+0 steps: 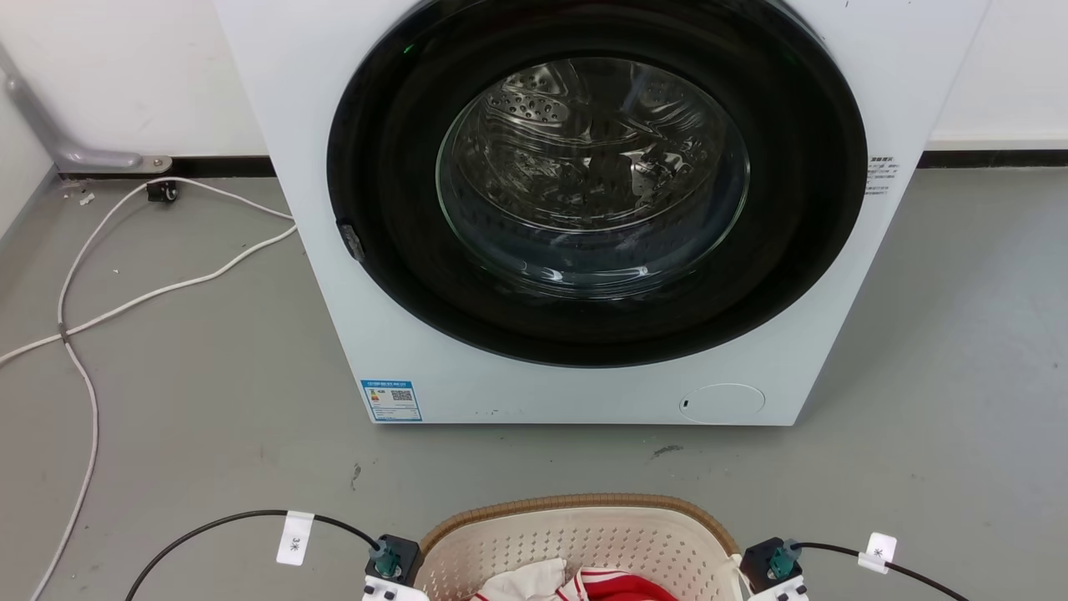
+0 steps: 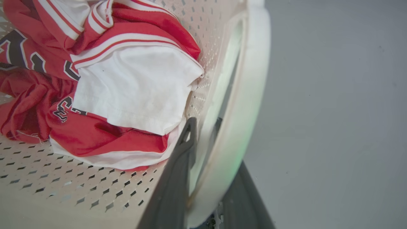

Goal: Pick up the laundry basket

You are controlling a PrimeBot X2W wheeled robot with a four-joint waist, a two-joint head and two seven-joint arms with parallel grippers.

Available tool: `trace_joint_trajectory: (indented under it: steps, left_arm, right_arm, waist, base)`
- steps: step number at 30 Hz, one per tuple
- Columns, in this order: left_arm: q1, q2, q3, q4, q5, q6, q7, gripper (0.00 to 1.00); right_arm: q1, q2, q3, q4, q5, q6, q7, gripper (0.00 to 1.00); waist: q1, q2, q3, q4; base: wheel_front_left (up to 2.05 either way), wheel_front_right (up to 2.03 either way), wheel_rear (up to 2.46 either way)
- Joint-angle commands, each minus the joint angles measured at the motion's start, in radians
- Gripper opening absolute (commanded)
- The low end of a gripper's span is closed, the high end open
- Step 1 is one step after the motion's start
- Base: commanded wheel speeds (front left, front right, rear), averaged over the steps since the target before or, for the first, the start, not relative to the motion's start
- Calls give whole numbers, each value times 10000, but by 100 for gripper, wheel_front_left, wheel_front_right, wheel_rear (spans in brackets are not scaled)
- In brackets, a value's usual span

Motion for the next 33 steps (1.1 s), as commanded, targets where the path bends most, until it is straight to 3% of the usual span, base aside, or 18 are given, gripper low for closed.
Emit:
trace_joint_trajectory:
  steps: [1, 33]
  left_arm:
    - [-132, 14, -139, -56, 3, -145, -95, 0]
    - [-138, 38, -678, -79, -492, -145, -180, 0]
  right_arm:
    - [-48, -136, 99, 55, -13, -7, 0, 0]
    - [-128, -213, 772, 106, 667, -7, 24, 0]
  waist:
    - [0, 0, -4, 8]
    - [0, 0, 33, 22]
  base:
    - [0, 0, 0]
    - [0, 0, 0]
